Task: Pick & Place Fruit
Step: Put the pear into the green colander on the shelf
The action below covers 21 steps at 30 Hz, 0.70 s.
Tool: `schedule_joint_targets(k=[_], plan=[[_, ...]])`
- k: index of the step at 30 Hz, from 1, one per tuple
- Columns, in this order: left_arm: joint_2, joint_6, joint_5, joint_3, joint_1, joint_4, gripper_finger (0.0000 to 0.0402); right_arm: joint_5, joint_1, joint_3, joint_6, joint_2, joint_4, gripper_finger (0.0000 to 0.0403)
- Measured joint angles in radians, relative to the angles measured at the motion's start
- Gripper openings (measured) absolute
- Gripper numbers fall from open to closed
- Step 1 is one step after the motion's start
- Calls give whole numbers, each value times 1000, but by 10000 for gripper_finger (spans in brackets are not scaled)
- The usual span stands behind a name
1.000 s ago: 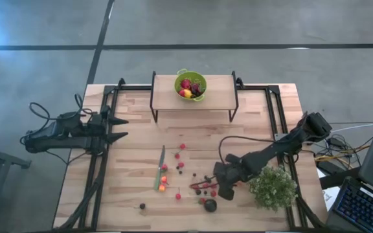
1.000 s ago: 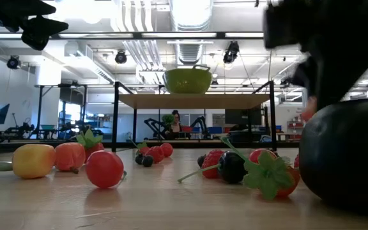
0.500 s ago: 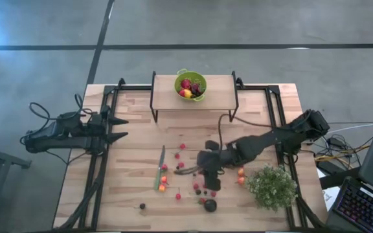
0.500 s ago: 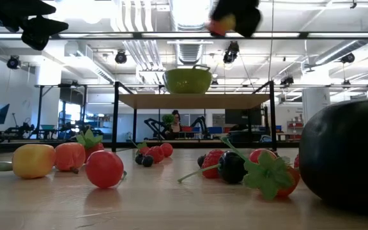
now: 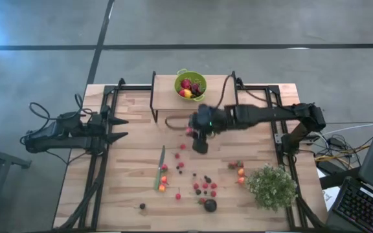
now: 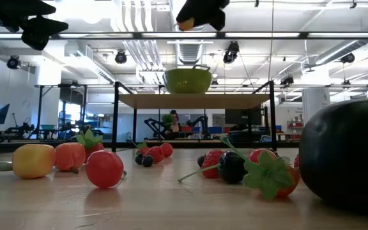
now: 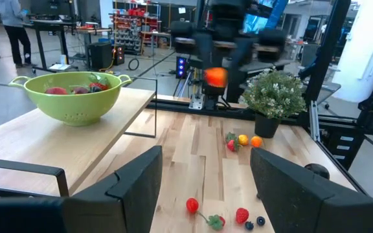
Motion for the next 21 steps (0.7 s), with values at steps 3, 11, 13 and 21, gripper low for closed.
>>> schedule_joint_targets(k=[3, 11, 13, 21], plan=[[0, 0, 0, 0, 0, 0, 241, 0, -63, 0, -12, 0, -1, 121], [0, 0, 0, 0, 0, 0, 241, 0, -216, 0, -17, 0, 0, 141], [0, 0, 0, 0, 0, 0, 241, 0, -246, 0, -17, 0, 0, 137], [0, 0, 0, 0, 0, 0, 241, -1, -345, 0, -17, 0, 12, 121]])
